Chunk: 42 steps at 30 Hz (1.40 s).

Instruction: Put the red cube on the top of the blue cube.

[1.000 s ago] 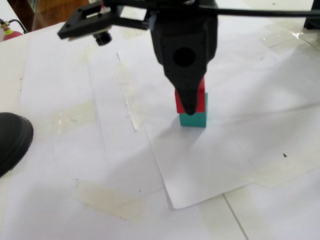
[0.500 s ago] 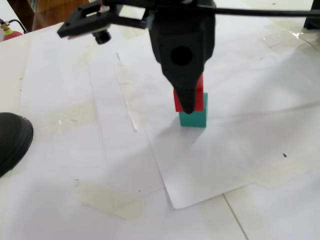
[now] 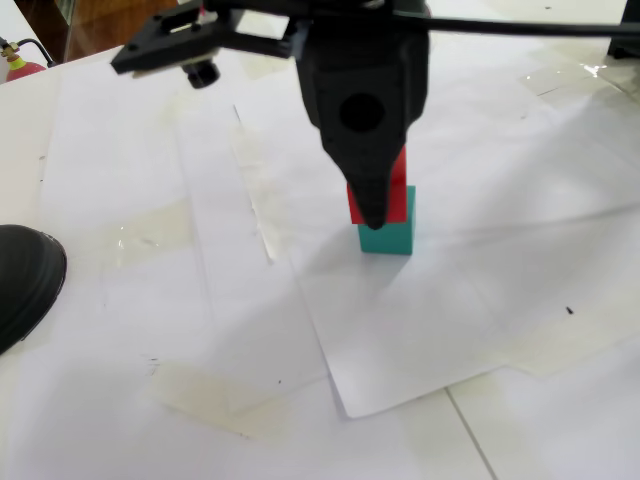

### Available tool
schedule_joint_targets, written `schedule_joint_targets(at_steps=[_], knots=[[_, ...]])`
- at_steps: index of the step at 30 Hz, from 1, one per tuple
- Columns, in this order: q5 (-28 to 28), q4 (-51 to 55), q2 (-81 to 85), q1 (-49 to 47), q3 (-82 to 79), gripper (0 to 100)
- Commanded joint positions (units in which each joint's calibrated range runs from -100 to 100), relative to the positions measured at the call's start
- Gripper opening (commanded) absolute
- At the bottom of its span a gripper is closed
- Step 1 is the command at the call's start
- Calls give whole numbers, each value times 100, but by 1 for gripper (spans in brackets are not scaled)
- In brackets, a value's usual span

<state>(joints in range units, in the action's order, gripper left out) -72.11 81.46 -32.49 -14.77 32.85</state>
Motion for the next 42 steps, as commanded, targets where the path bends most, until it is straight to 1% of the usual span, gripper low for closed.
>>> schedule_joint_targets(at_steps=[1,6,13,17,21,24,27,28,32,35,37,41,42], knots=[[-176,-233,537,-136,296,35],[-98,-445,614,-219,269,41],[-5,-534,889,-181,-3,42],[239,-265,1378,-30,-121,41],[366,338,2314,-7,-303,40],[498,607,3378,-37,-775,37],[674,762,4623,-37,-1583,33],[723,778,5061,-37,-1955,32],[801,843,7052,31,-4007,22],[913,754,8486,288,-5623,13],[1104,688,9207,545,-6404,8],[1617,672,10254,1219,-7439,1],[1748,648,10425,1371,-7602,0]])
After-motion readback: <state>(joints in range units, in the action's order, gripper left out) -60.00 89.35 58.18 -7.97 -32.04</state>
